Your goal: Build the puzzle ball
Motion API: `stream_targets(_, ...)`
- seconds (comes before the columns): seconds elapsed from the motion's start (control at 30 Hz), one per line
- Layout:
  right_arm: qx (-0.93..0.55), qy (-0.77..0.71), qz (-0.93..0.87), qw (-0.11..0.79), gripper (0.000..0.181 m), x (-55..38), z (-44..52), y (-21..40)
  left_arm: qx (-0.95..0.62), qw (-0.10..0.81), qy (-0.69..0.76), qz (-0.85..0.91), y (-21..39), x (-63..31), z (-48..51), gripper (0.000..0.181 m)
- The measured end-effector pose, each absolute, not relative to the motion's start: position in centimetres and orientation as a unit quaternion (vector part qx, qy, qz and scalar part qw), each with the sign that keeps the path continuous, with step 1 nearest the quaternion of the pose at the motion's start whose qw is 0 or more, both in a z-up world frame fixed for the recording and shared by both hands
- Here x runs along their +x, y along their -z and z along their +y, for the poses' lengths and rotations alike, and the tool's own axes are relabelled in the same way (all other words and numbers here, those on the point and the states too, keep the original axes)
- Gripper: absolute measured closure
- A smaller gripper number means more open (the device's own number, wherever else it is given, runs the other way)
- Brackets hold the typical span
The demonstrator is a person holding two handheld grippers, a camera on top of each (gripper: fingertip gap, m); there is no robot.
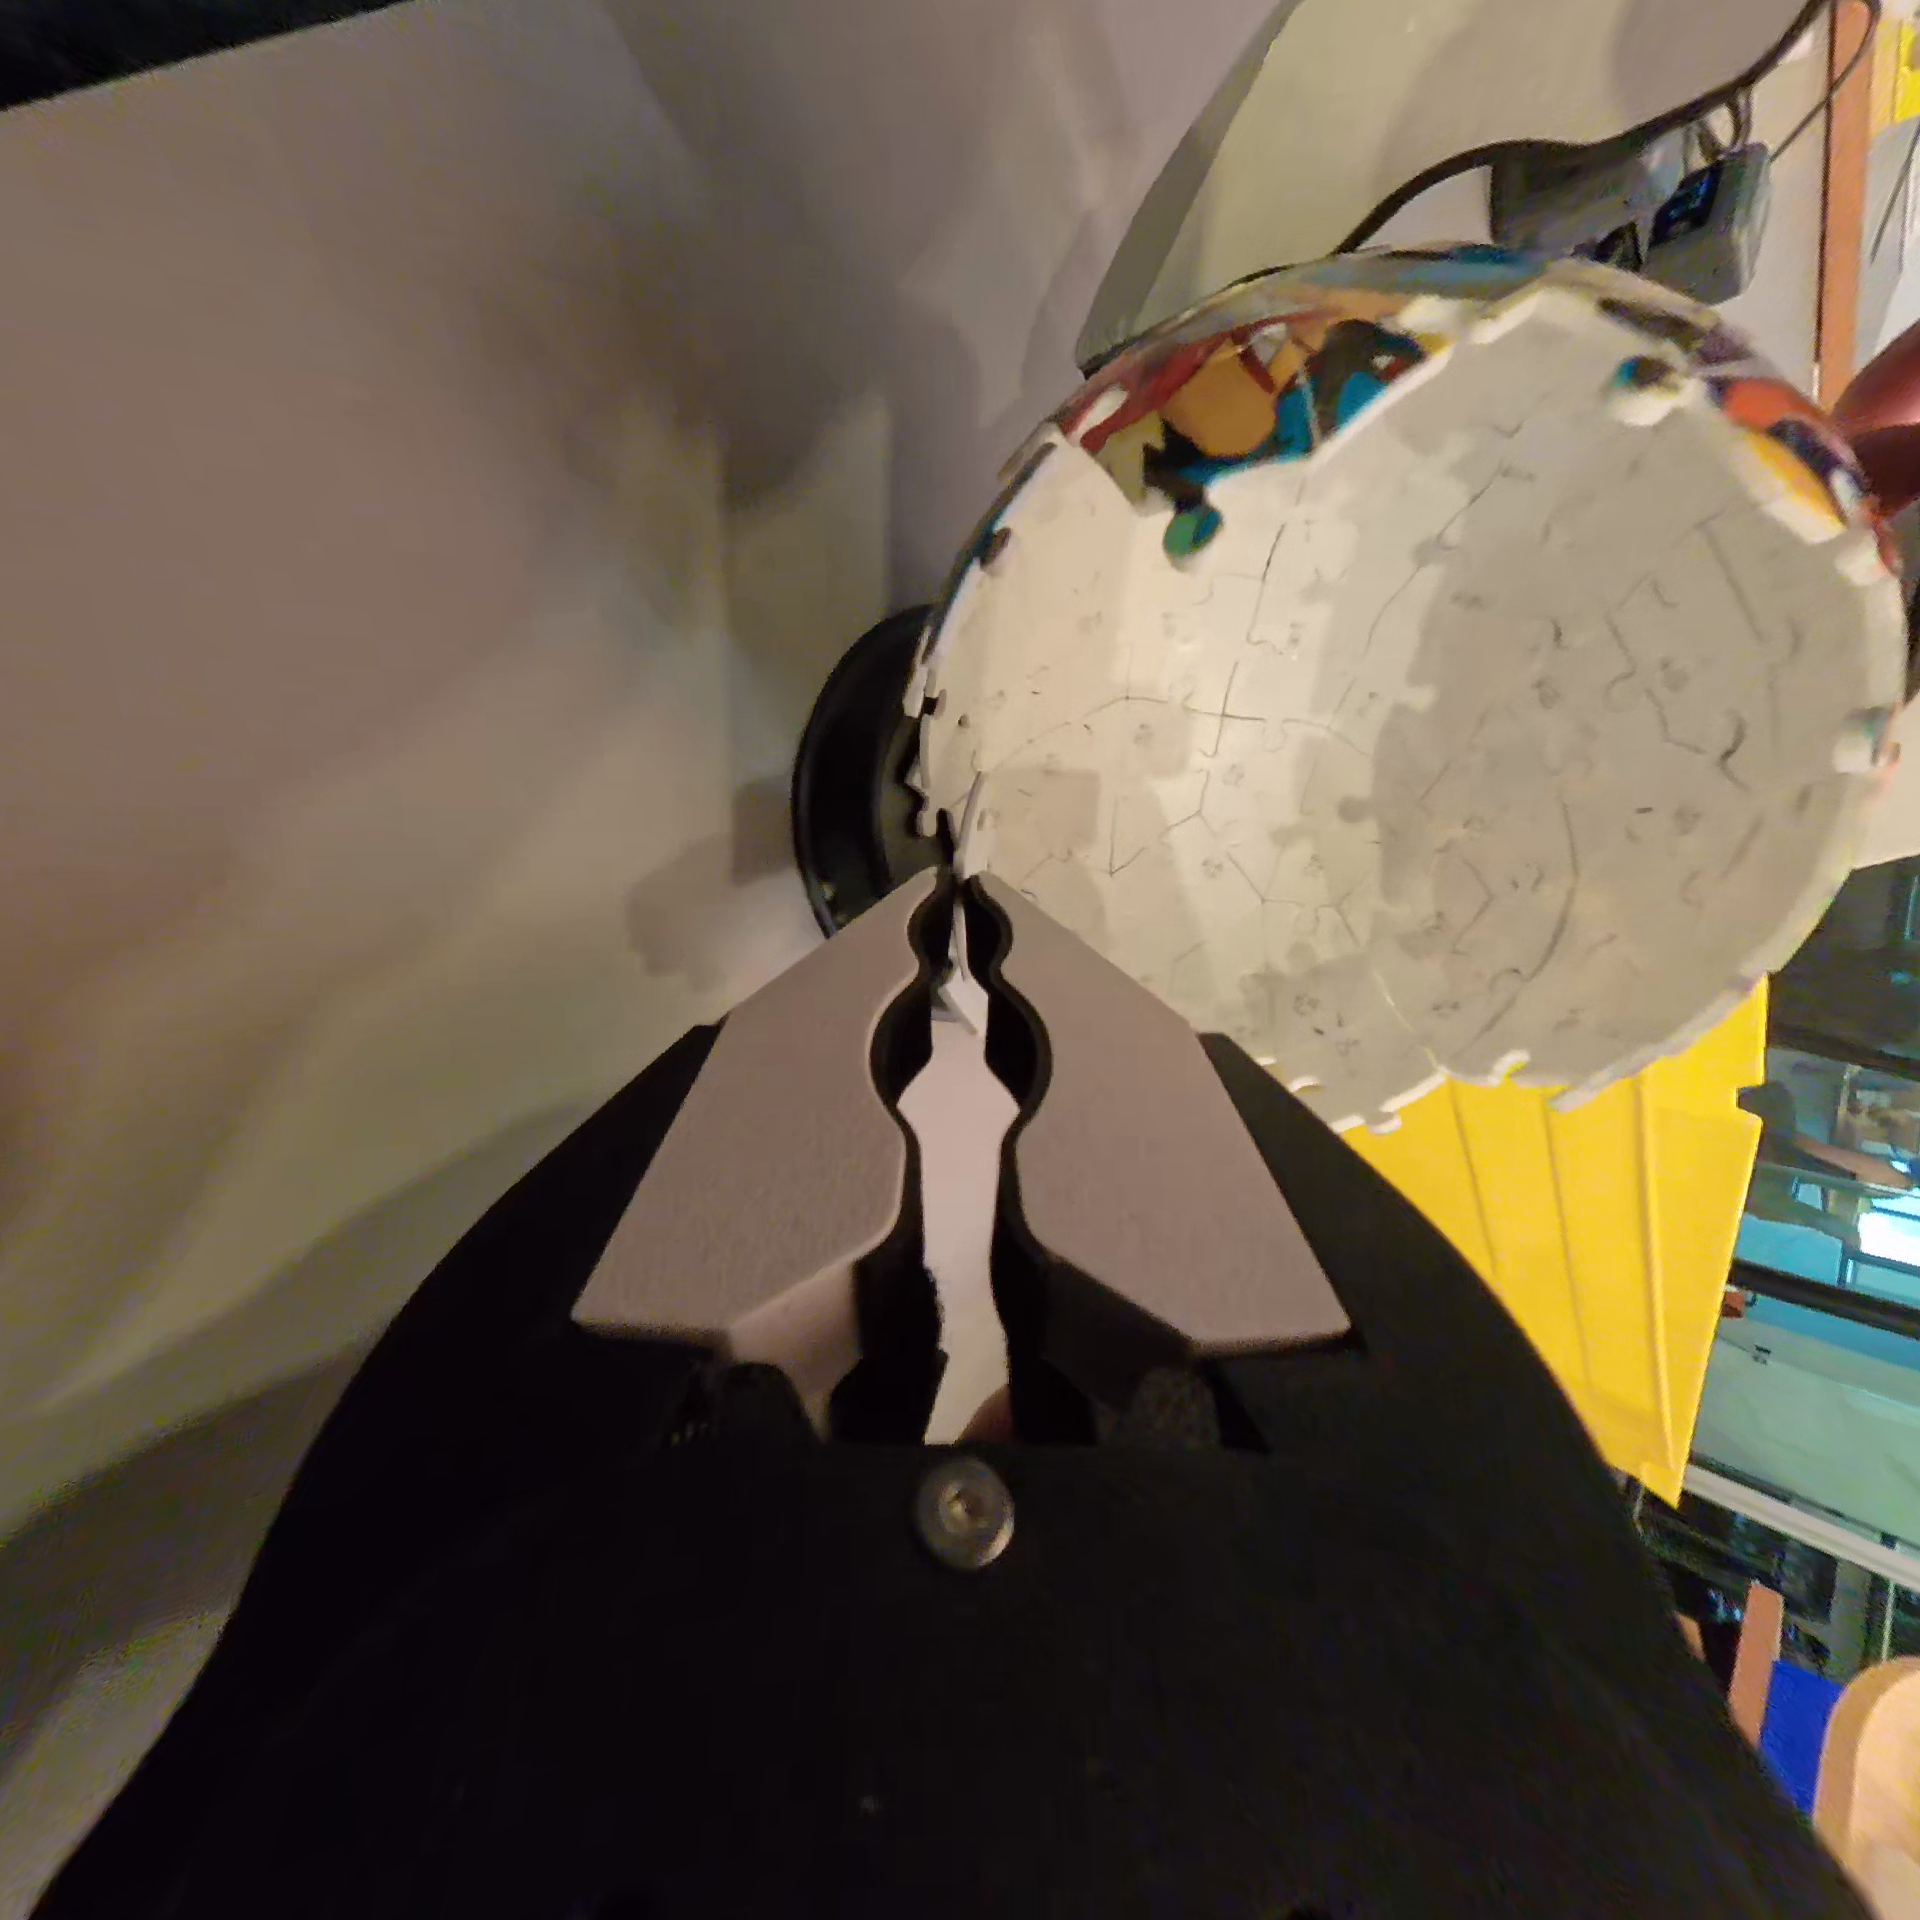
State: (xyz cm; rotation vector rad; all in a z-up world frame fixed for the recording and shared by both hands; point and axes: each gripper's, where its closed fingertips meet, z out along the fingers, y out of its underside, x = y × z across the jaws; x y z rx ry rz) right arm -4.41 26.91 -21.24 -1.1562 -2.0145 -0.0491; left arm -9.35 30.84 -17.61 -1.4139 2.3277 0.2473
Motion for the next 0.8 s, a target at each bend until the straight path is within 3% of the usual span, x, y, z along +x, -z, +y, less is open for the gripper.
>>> stream_targets(0.37, -0.443, 0.025, -0.817, 0.369, 0.179, -4.2, 26.8, 21.8, -0.506, 0.202, -0.088, 0.834, 17.7, -9.3, 30.9, 0.052)
stream_targets(0.63, -0.494, -0.021, -0.792, 0.358, 0.166, -4.1, 26.4, 21.0, -0.507, 0.202, -0.088, 0.833, 17.7, -9.4, 30.9, 0.052)
stream_targets(0.67, -0.51, -0.036, -0.782, 0.356, 0.162, -4.2, 26.3, 21.1, -0.507, 0.203, -0.088, 0.833, 17.7, -9.4, 30.9, 0.052)
stream_targets(0.77, -0.579, -0.106, -0.747, 0.309, 0.121, -4.4, 25.1, 22.1, -0.506, 0.202, -0.089, 0.833, 17.7, -9.3, 30.9, 0.052)
stream_targets(0.8, -0.588, -0.131, -0.744, 0.29, 0.118, -4.4, 24.4, 22.4, -0.506, 0.202, -0.089, 0.834, 17.7, -9.4, 30.9, 0.052)
